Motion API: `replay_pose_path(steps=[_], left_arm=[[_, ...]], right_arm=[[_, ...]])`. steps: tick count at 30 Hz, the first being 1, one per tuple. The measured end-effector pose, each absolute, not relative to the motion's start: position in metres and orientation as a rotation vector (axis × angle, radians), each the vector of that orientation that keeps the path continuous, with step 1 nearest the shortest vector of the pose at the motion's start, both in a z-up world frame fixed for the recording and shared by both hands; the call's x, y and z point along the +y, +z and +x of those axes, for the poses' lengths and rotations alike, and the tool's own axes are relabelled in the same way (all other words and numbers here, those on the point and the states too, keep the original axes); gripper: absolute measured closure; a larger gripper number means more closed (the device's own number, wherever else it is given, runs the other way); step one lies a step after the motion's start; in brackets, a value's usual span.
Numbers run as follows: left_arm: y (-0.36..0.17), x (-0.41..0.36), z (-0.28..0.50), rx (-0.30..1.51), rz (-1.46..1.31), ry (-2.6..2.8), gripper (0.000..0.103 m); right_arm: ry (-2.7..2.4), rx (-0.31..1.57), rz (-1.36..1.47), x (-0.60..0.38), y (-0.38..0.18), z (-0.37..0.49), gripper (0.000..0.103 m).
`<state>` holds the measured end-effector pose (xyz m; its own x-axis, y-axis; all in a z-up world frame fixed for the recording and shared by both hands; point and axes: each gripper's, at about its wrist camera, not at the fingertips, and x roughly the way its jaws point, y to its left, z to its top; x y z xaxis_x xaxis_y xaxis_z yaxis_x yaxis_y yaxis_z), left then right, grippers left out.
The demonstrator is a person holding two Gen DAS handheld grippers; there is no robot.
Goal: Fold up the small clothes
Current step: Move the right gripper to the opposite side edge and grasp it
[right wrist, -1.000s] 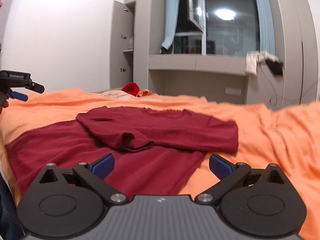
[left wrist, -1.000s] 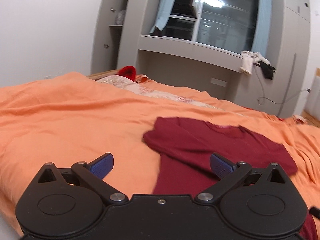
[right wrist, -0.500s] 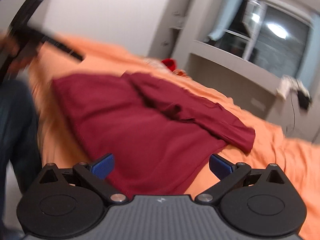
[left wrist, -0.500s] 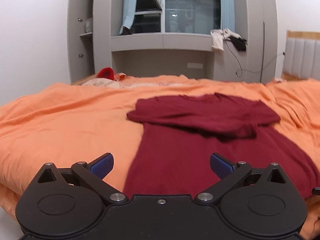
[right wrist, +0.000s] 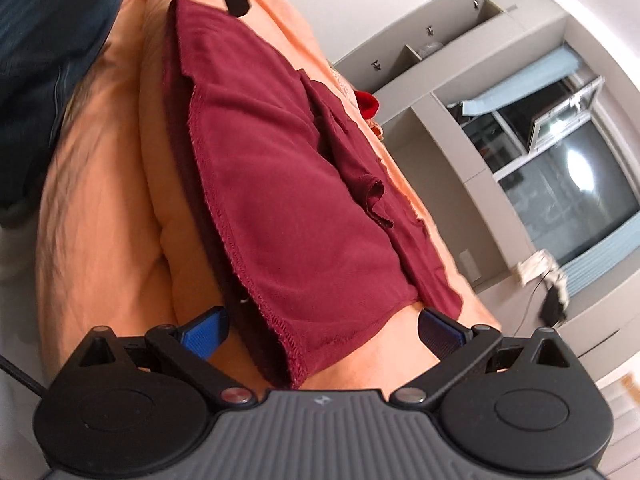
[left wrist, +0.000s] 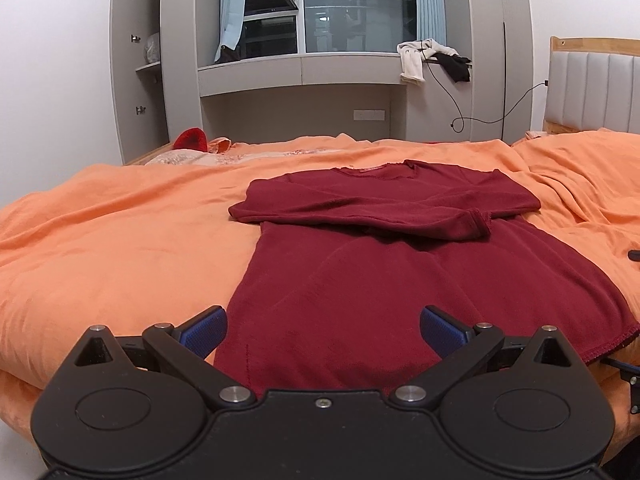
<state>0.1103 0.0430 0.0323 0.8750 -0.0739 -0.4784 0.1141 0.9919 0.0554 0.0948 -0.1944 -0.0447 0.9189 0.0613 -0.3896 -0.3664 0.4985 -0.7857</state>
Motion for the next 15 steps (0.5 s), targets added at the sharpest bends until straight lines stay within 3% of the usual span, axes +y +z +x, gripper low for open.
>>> replay_pose_path(steps=[5,9,11,15], left_arm=[[0.031,0.042,0.112,0.505,0.083,-0.099,0.001],[0.03,0.041,0.116,0.515,0.084,-0.096,0.001],[0.03,0.041,0.117,0.517,0.086,-0.096,0.001],[0.028,0.039,0.118,0.521,0.087,-0.094,0.001]], right_arm=[[0.272,0.281,-1.12,-0.185,-0.062,0.091,0.001],[0.291,0.247,-1.184,-0.178,-0.077,0.086,0.007],[0.305,0.233,-1.2,-0.176,-0.079,0.084,0.013],[0.353,0.256,-1.194,-0.172,-0.081,0.084,0.041]])
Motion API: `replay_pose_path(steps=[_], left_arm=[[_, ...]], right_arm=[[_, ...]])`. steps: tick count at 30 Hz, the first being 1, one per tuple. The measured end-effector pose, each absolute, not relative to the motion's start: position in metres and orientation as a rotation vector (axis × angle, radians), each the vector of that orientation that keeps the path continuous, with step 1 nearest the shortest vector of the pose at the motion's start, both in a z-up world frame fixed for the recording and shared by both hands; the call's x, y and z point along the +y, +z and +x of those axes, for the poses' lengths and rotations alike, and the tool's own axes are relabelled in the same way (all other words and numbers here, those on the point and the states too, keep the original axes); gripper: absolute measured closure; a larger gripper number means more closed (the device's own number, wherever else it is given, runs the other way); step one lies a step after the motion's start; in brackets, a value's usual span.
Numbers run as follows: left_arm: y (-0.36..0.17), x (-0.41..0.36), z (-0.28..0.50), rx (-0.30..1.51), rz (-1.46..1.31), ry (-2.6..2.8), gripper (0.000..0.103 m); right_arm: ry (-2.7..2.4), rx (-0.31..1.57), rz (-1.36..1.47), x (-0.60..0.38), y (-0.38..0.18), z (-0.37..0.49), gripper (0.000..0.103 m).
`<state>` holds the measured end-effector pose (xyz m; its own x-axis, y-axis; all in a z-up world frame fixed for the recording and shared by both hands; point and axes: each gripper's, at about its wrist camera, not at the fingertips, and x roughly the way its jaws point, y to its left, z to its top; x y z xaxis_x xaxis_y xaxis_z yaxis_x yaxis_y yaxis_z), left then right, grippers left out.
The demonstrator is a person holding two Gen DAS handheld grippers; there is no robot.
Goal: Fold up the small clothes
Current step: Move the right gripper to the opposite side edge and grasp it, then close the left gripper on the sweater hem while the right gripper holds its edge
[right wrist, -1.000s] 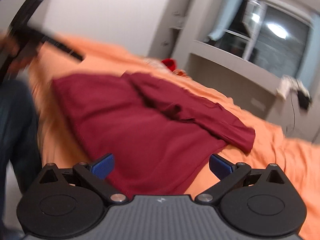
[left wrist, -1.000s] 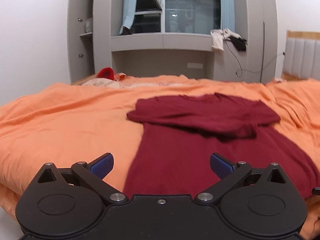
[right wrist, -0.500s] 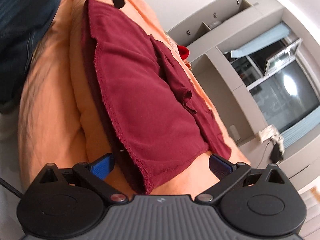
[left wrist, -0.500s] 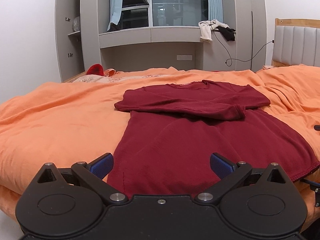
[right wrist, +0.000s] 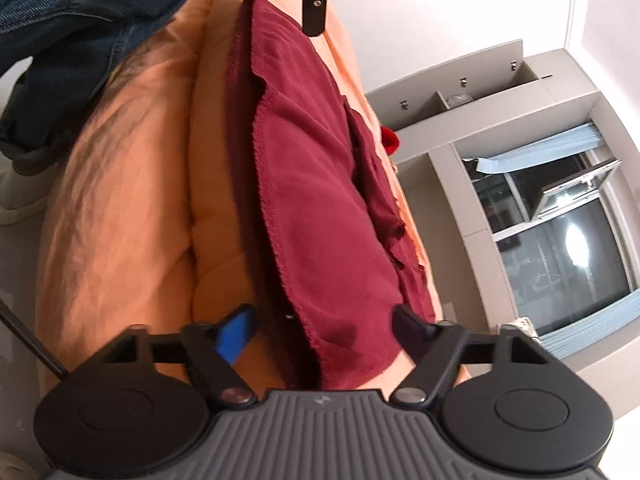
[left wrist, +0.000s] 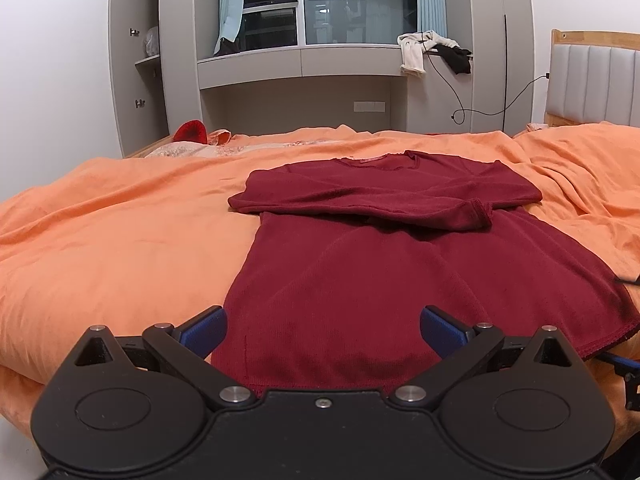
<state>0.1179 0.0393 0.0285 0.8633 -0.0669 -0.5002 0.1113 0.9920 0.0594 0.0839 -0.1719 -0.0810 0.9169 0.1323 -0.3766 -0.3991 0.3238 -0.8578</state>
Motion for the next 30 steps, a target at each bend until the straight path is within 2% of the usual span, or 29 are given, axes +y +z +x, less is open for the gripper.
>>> replay_pose_path(steps=[1,3,6,15,22,27,29,30], left_arm=[[0.028,0.039,0.118,0.521,0.088,-0.094,0.001],[0.028,0.039,0.118,0.52,0.09,-0.098,0.001],[0.027,0.036,0.115,0.51,0.113,-0.121,0.001],[0.021,-0.011,0.086,0.365,0.385,-0.314,0.001],[-0.002,-0.06,0.106,0.433,0.603,-0.313,0.002],[-0.001,-0.062,0.133,0.49,0.636,-0.204,0.023],[0.004,-0.054,0.14,0.506,0.627,-0.165,0.041],[0.006,-0.051,0.141,0.507,0.631,-0.147,0.053]], right_arm=[[0.37,0.269,-1.189,-0.171,-0.081,0.084,0.052],[0.388,0.27,-1.174,-0.171,-0.08,0.082,0.063],[0.379,0.236,-1.144,-0.173,-0.071,0.074,0.09],[0.355,0.166,-0.862,-0.184,-0.011,0.084,0.093],[0.342,0.136,-0.675,-0.203,0.034,0.095,0.094],[0.3,0.098,-0.65,-0.217,0.045,0.092,0.094],[0.283,0.095,-0.625,-0.224,0.047,0.092,0.094],[0.275,0.095,-0.613,-0.227,0.048,0.091,0.095]])
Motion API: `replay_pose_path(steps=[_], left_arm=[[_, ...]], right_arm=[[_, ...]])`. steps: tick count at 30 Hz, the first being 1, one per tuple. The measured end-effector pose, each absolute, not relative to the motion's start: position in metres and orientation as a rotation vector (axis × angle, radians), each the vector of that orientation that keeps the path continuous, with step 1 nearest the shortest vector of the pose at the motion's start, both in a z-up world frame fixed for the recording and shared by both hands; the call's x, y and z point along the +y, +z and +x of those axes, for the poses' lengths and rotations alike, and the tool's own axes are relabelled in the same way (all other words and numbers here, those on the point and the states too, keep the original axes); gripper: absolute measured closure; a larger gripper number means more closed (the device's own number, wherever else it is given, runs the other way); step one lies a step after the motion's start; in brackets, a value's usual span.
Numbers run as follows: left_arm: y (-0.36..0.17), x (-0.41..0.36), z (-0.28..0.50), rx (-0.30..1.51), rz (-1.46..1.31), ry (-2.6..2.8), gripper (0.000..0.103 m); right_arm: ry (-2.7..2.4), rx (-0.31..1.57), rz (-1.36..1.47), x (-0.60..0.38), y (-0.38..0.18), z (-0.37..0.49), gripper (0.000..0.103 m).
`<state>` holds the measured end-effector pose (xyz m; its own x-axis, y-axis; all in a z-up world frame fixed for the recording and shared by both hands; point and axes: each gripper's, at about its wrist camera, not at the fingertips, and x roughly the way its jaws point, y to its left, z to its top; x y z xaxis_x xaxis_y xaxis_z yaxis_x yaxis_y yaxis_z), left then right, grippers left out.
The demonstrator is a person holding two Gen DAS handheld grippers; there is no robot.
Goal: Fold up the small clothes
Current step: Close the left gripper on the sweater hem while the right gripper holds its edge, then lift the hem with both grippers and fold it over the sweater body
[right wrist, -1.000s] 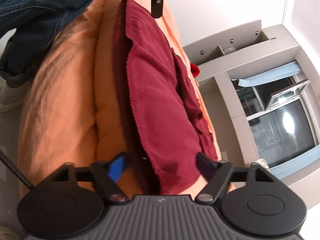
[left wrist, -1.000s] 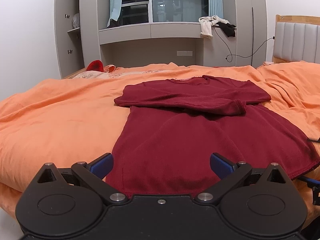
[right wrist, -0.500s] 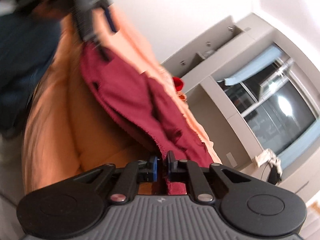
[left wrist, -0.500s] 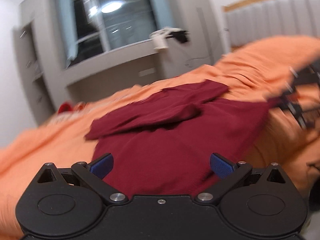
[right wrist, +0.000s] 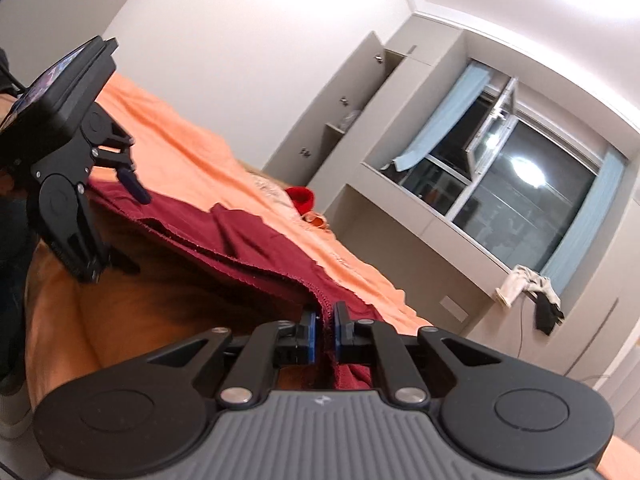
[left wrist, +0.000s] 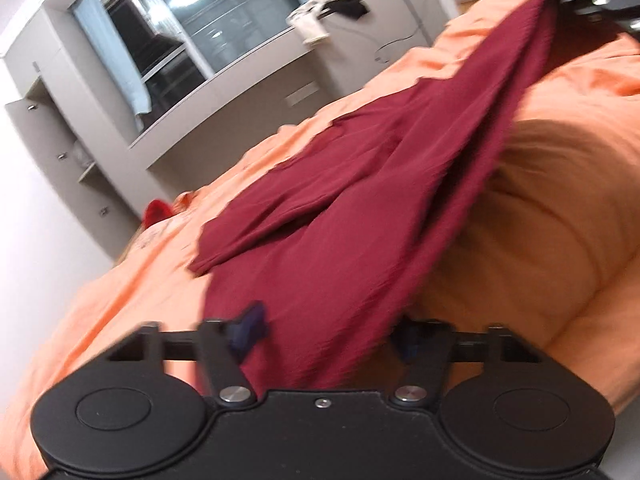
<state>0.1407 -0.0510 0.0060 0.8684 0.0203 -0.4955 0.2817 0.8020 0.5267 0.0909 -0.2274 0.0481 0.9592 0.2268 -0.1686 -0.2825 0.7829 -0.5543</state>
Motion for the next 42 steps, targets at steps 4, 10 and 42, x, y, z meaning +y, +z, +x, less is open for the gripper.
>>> replay_pose_path(steps=[4,10,42], left_arm=[[0.012,-0.035,0.138,0.472,0.675,-0.046,0.072],[0.02,-0.011,0.127,0.463,0.65,0.0,0.097],[0.136,-0.037,-0.044,0.103,0.411,-0.091,0.098]], right_arm=[[0.247,0.09,-0.568,-0.24,0.051,0.086,0.095],[0.258,0.091,-0.552,-0.244,0.045,0.077,0.095],[0.103,-0.149,-0.523,-0.27,0.104,-0.065,0.095]])
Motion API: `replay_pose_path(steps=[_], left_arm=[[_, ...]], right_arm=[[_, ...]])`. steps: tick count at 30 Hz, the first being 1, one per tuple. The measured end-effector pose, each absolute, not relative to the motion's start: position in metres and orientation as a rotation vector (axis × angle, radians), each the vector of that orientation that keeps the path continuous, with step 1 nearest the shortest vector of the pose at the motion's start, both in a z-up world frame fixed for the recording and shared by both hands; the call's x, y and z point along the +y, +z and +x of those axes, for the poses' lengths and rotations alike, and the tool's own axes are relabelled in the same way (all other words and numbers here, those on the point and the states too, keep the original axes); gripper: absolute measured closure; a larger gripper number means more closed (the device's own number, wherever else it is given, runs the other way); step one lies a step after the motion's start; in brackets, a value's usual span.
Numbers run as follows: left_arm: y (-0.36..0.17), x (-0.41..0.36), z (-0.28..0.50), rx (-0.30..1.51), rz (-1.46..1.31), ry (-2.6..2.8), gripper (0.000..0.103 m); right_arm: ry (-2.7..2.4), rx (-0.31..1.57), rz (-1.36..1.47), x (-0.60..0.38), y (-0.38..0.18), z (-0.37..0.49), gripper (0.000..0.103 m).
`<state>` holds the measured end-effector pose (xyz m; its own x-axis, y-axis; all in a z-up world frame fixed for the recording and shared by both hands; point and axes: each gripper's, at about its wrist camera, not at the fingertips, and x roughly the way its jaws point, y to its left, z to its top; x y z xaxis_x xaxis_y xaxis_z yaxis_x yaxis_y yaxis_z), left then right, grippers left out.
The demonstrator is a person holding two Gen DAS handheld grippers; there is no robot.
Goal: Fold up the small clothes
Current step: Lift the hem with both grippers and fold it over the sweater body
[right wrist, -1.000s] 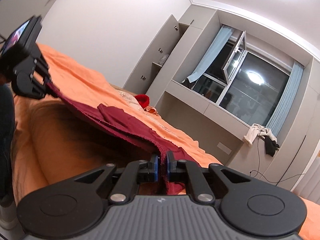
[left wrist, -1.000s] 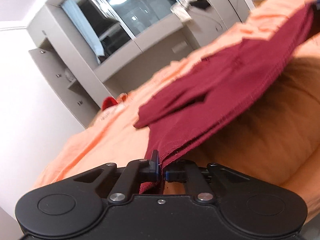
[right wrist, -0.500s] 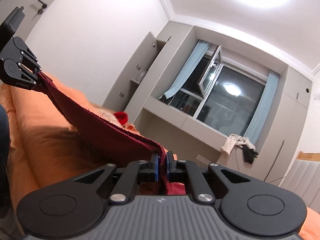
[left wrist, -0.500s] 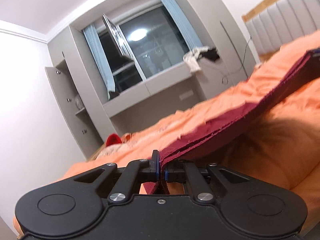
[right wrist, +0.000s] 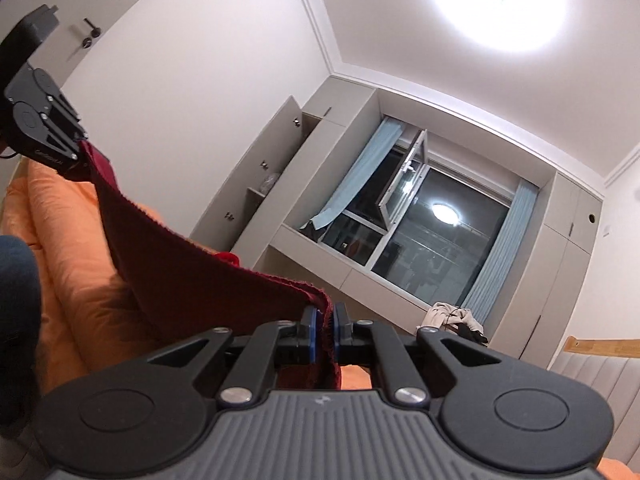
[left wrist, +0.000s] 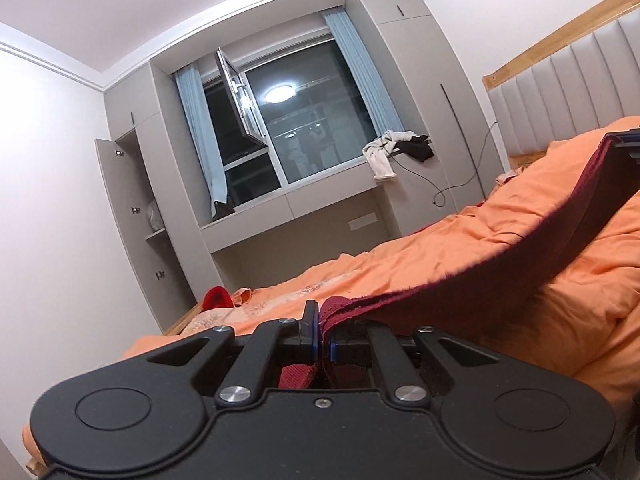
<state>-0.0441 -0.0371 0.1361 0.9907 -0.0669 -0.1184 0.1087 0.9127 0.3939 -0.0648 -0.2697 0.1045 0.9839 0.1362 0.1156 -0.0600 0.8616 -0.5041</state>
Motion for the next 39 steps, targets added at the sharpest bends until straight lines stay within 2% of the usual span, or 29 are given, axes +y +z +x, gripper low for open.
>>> replay_pose_path(steps=[12,20,26,32,39], left_arm=[[0.143,-0.025,0.108,0.137,0.344,-0.015,0.098],[0.119,-0.011,0.24,0.301,0.234,-0.005,0.097],[0.092,-0.006,0.312,0.4,0.196,0.004,0.097],[0.056,-0.002,0.36,0.516,0.176,0.002,0.095],[0.037,-0.005,0.387,0.555,0.193,0.019,0.095]], right_arm=[[0.051,-0.153,-0.53,-0.262,0.114,0.085,0.094],[0.084,0.019,-0.495,-0.268,0.09,0.202,0.094],[0.078,0.121,-0.516,-0.268,0.068,0.267,0.094],[0.077,0.229,-0.445,-0.282,0.036,0.308,0.094],[0.078,0.276,-0.486,-0.283,0.012,0.328,0.093]])
